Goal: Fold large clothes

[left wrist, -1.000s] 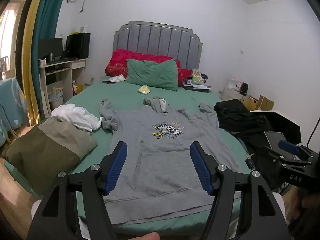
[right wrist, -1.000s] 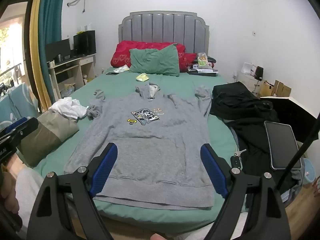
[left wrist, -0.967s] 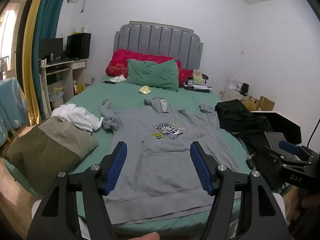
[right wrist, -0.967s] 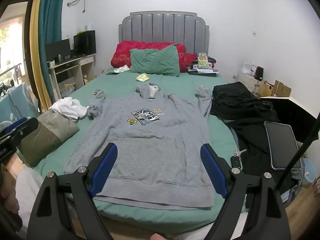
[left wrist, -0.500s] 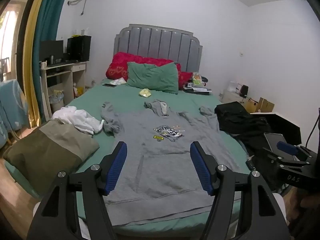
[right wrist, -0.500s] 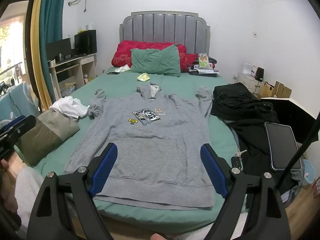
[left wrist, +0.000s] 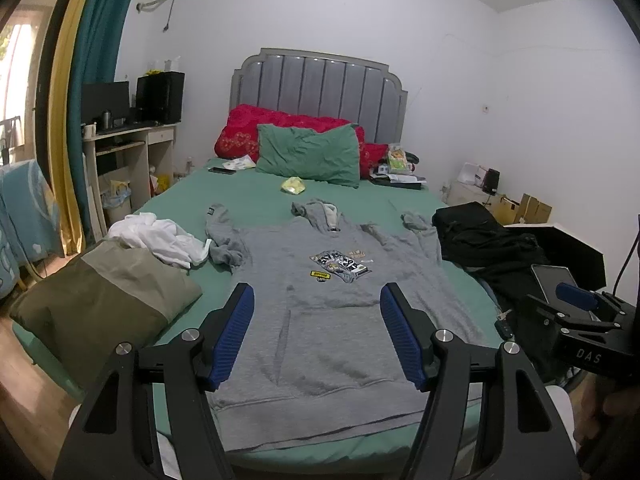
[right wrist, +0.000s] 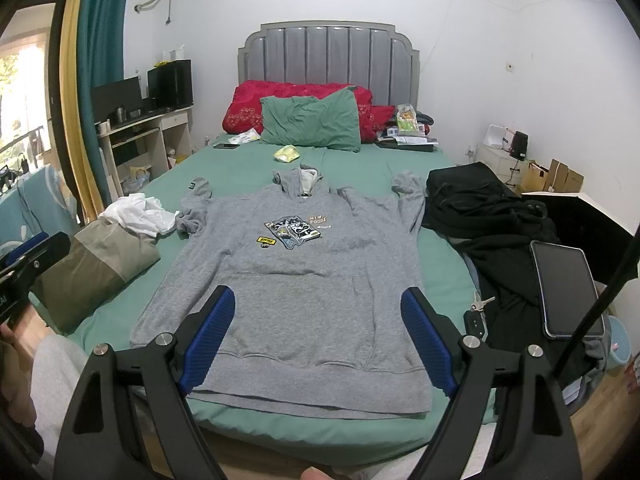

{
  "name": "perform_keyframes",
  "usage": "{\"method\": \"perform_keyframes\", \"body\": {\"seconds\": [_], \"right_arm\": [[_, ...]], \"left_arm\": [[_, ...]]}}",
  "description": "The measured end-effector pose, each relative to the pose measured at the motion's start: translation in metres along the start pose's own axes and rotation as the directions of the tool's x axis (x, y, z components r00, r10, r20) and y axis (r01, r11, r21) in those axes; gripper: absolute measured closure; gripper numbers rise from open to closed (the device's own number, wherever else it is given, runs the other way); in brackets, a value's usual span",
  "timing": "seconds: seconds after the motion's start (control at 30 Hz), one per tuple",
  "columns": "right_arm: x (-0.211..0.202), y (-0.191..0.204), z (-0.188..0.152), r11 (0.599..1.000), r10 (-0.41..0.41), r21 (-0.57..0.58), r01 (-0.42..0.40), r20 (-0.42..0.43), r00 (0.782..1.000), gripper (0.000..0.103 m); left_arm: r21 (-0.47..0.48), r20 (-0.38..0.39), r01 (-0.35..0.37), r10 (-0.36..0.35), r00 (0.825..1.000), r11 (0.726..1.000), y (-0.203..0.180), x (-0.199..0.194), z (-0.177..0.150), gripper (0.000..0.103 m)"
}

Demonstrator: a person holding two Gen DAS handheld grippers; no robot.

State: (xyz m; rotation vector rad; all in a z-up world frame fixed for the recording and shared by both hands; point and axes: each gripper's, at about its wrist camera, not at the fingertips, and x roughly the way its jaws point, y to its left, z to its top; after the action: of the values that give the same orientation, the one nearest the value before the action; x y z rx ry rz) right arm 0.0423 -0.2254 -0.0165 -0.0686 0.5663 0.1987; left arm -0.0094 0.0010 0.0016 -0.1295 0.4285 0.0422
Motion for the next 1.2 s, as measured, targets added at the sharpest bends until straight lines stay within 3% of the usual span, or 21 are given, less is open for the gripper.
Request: {"method": "perform_keyframes", "body": {"seconds": [1.2], "right_arm": [[0.0019,-0.0022,-0.0008,1.000,0.003,0.007,-0.003,-0.005,1.000,0.018]], "left_arm": [[-0.009,-0.009,0.020,-0.020,1.000,1.000,0.0026,0.0024,0.0014,0.034]]}}
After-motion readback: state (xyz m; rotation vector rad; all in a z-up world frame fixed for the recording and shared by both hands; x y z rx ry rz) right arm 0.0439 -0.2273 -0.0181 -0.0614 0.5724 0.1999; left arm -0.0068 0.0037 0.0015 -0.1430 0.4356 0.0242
